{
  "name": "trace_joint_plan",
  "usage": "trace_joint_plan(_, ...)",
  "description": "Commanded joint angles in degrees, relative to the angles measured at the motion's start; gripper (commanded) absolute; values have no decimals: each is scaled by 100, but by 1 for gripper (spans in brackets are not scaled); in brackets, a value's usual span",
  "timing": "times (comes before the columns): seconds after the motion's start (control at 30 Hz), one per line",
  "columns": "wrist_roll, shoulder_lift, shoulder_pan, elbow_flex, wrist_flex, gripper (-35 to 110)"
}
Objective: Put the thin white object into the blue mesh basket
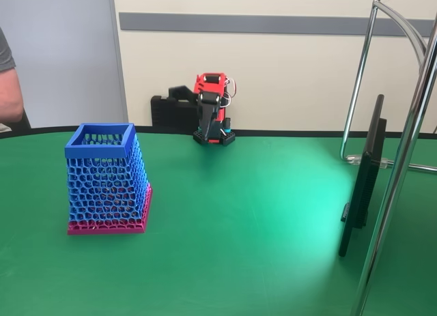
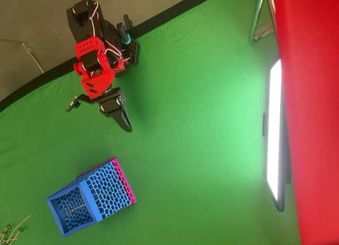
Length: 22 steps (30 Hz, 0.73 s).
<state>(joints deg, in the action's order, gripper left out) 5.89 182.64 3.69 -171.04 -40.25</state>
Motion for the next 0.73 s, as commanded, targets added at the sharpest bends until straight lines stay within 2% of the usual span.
trace_joint_plan(0.0, 35, 483, -62, -360, -62, 0)
trace_joint_plan(0.37, -97, 782, -97, -562, -905, 1)
trace_joint_plan(0.7, -88, 791, -88, -562, -923, 1)
